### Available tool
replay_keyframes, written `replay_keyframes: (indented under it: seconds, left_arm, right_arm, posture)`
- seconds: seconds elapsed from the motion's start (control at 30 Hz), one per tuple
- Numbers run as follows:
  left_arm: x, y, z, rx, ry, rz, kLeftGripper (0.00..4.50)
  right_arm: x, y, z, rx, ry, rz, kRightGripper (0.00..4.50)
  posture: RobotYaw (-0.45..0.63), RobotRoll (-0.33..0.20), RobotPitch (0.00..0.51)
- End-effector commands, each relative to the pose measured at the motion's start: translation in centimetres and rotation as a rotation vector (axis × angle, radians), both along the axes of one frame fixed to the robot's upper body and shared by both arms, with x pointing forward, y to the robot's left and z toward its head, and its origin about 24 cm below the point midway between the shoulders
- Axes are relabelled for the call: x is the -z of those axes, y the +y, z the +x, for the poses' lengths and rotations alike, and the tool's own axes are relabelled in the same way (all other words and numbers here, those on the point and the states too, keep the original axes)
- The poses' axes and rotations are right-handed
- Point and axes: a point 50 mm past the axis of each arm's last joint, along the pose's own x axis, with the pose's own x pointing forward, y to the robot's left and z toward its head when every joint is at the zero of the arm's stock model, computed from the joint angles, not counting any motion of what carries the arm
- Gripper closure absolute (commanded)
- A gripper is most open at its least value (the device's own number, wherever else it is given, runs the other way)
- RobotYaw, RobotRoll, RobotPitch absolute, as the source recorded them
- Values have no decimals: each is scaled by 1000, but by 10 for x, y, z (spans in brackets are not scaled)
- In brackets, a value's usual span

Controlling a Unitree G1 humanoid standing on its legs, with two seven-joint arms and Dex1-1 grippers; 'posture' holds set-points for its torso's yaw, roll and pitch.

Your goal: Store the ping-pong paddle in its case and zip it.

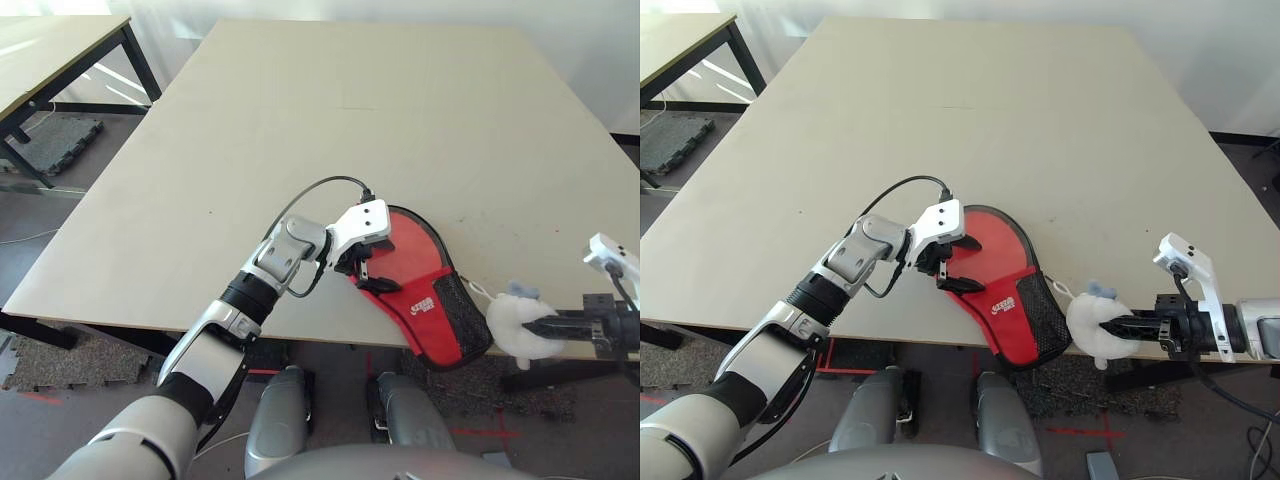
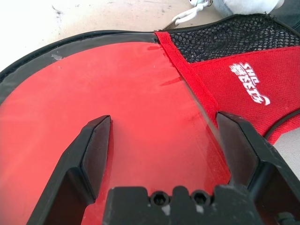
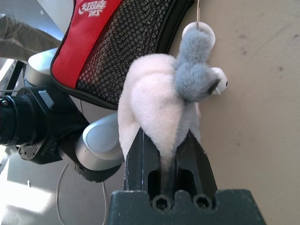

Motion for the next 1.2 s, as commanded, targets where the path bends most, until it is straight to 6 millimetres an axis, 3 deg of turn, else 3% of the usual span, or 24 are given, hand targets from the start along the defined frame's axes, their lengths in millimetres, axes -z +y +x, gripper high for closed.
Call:
replay_keyframes:
  seconds: [0.03, 0.2, 0.37, 0.6, 0.73, 0.9, 1.07, 1.2]
  left_arm:
    - [11, 4, -4, -4, 44, 38, 0]
    - [12, 5, -5, -9, 49, 36, 0]
    - [7, 8, -3, -22, 39, 15, 0]
    - [-8, 15, -2, -72, 36, -56, 0]
    - [-15, 23, -4, -121, 47, -97, 0]
    - [-28, 47, 3, -295, 16, -194, 0]
    - [-44, 84, 29, -723, -187, -394, 0]
    - [-43, 128, 41, -1133, -375, -436, 0]
  right_arm:
    - [19, -13, -18, 21, 151, -91, 4484]
    - [16, -14, -17, 28, 119, -79, 4484]
    - [-18, -6, 5, 129, -50, 159, 2767]
    - [-76, -22, 40, 334, -386, 370, 59]
    - [-87, -21, 47, 378, -450, 445, 20]
    - [-79, -31, 71, 562, -658, 315, 20]
    - [-57, -40, 98, 814, -810, 173, 20]
    - [-47, -46, 114, 1032, -951, 55, 20]
  posture:
    - [-24, 0, 102]
    - [-25, 0, 102]
    - [-28, 0, 101]
    - [-20, 0, 101]
    - [-13, 0, 101]
    - [-10, 0, 98]
    - [17, 0, 97]
    - [31, 0, 97]
